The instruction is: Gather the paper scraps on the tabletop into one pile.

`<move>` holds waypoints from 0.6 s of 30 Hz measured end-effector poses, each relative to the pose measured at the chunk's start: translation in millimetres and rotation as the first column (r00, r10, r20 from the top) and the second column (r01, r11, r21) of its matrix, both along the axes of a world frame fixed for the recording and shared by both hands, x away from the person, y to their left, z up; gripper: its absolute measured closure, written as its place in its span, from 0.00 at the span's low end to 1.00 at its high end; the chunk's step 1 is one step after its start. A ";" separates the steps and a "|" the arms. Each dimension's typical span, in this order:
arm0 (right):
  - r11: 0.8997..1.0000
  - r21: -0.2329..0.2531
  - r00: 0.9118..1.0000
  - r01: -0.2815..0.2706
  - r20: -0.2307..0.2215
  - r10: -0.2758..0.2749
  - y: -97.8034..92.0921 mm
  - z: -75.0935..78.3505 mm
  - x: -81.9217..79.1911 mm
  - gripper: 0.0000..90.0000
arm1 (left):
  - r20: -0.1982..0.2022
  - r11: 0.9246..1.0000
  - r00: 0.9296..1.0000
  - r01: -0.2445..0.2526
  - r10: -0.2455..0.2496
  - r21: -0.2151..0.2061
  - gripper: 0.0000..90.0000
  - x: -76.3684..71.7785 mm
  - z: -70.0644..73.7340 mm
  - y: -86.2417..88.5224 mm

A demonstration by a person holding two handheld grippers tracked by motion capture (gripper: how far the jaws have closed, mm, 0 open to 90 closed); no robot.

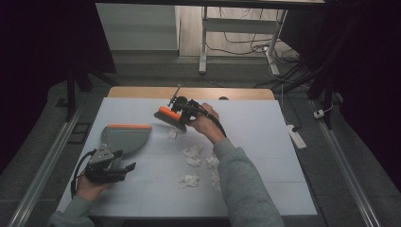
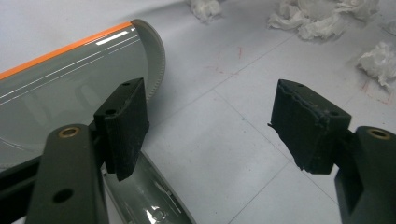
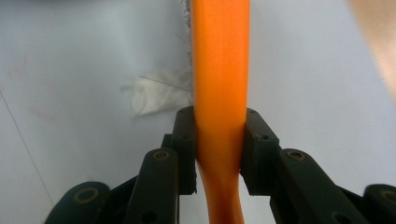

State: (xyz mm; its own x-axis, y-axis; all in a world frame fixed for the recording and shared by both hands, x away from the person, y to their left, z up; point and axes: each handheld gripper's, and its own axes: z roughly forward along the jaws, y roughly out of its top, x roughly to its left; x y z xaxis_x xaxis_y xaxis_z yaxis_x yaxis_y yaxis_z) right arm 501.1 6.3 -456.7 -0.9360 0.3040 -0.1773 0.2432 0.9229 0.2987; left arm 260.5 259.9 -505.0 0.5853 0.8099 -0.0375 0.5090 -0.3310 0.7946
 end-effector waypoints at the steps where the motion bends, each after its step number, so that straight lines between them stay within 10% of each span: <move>1: 1.000 0.018 1.000 -0.009 -0.015 0.009 0.0 1.0 -1.8 0.78 | -0.001 1.000 1.000 0.000 0.000 0.000 0.32 0.2 -0.2 0.0; 9: 0.990 -0.030 0.983 -0.138 -0.127 0.133 -11.5 4.4 -29.1 0.78 | -0.003 1.000 1.000 -0.001 0.001 0.000 0.32 0.0 -0.4 -0.5; 18: 0.993 0.108 0.998 -0.056 -0.020 0.059 -31.9 24.3 -26.9 0.78 | 0.003 1.000 1.000 -0.007 0.007 0.000 0.32 0.2 0.6 -1.7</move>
